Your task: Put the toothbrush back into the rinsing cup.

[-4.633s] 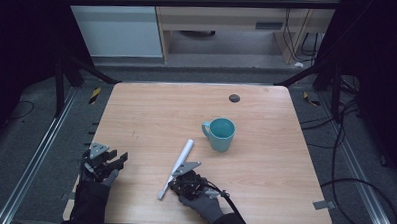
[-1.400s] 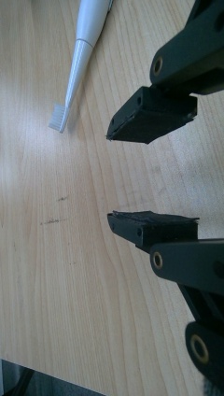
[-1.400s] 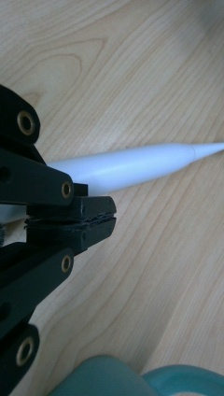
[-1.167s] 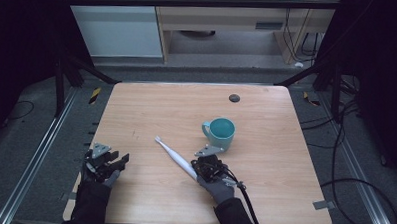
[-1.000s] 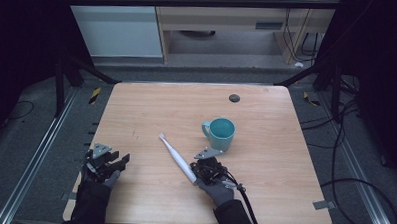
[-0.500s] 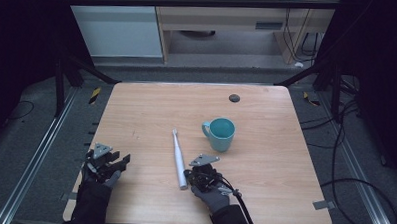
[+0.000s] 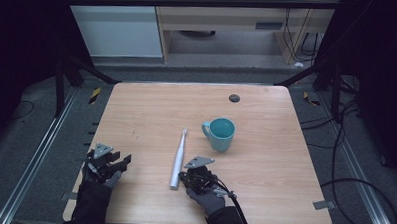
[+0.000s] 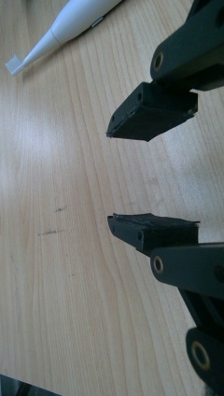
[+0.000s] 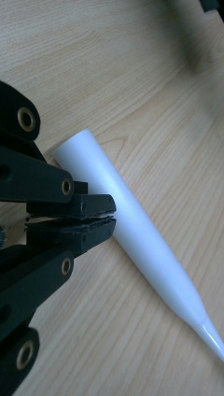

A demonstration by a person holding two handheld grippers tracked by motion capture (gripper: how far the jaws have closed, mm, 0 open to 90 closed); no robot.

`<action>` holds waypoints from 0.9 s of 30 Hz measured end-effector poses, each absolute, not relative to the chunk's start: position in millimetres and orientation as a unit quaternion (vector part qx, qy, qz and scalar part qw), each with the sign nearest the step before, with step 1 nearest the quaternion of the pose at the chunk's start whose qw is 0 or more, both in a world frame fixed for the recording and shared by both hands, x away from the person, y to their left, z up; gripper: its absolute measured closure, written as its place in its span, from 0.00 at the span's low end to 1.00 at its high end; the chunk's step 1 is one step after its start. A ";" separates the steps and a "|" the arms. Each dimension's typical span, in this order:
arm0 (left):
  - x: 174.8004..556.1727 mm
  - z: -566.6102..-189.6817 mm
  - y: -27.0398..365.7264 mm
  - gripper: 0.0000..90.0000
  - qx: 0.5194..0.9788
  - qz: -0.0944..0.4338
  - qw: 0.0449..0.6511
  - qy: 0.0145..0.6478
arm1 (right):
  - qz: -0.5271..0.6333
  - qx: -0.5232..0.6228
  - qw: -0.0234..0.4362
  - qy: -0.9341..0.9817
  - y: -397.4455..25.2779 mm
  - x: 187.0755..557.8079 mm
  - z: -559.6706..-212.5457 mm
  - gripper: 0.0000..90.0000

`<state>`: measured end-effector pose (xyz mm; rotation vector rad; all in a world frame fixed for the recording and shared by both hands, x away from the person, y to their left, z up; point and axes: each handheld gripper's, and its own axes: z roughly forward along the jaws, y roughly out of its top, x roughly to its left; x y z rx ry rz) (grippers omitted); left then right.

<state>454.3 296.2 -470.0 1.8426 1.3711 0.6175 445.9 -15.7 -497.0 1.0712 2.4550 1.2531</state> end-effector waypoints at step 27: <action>453.0 -449.8 247.3 0.41 0.763 0.208 0.370 0.487 | 0.376 0.497 0.234 0.746 -202.2 455.7 -462.1 0.46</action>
